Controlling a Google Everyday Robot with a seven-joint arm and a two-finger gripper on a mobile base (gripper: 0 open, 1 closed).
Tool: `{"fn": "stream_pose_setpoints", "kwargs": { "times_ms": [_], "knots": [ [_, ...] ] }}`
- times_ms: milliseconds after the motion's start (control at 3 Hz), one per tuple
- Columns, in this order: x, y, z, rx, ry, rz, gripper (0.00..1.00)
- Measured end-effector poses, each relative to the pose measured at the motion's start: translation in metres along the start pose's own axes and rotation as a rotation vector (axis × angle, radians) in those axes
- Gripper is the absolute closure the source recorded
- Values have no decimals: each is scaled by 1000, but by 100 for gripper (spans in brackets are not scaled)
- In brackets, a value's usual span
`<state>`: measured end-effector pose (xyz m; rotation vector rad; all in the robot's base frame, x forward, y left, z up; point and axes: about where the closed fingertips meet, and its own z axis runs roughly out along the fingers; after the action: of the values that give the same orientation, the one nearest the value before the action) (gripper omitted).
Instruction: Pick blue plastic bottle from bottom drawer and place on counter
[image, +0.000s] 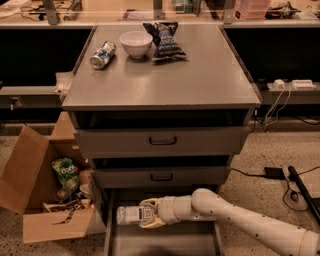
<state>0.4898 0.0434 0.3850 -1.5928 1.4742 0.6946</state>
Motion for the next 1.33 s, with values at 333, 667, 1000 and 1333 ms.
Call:
{"fn": "stream_pose_setpoints", "kwargs": {
  "times_ms": [333, 667, 1000, 1333],
  "knots": [
    [-70, -13, -43, -17, -5, -71, 100],
    [-131, -24, -75, -18, 21, -167, 100],
    [-148, -30, -85, -14, 37, -203, 100],
    [-148, -30, -85, -14, 37, -203, 100]
  ]
}}
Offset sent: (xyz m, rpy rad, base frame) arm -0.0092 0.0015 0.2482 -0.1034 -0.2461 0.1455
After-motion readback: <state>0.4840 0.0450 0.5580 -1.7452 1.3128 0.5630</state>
